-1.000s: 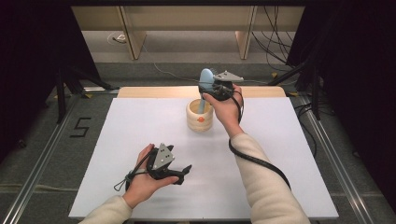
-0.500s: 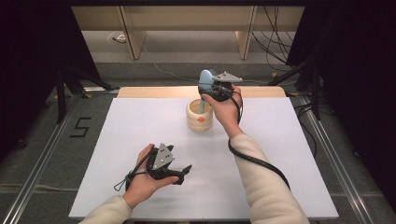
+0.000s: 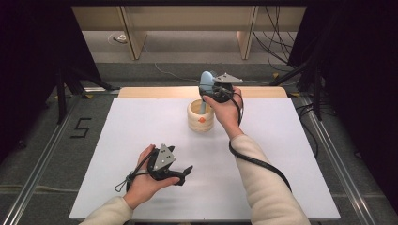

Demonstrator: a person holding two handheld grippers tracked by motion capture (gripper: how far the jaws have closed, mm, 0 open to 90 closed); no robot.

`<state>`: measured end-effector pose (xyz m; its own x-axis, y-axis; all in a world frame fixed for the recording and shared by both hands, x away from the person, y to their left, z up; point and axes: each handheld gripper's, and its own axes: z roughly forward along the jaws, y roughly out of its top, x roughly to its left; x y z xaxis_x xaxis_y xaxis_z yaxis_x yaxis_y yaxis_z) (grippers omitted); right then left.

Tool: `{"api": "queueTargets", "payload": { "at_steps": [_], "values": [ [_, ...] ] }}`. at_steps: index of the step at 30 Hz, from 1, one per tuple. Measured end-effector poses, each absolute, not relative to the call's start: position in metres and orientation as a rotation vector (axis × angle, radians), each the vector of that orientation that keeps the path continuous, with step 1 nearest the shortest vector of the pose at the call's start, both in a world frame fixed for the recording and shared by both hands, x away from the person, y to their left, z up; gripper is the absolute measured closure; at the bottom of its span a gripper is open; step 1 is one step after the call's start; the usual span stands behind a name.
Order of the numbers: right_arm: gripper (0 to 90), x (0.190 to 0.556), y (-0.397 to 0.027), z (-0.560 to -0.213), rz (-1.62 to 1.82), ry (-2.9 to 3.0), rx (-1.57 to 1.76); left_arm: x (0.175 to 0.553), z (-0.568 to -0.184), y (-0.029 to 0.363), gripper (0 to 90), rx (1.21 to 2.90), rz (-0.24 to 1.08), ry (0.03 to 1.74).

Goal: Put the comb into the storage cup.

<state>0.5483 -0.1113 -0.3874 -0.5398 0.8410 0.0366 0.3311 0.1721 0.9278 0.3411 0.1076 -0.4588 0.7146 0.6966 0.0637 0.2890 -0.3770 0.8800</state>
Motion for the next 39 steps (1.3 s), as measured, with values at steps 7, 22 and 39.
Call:
{"api": "queueTargets", "payload": {
  "at_steps": [7,22,39],
  "values": [
    [49.2,0.549,-0.111,-0.390,1.345,1.968,1.107,0.341,-0.459,0.108,8.2,1.967,0.537,0.754],
    [49.0,0.550,-0.109,-0.393,1.345,1.974,1.116,0.341,-0.459,0.107,8.2,1.964,0.532,0.755],
    [48.6,0.552,-0.108,-0.400,1.346,1.987,1.135,0.341,-0.459,0.107,8.7,1.964,0.531,0.751]
  ]
}}
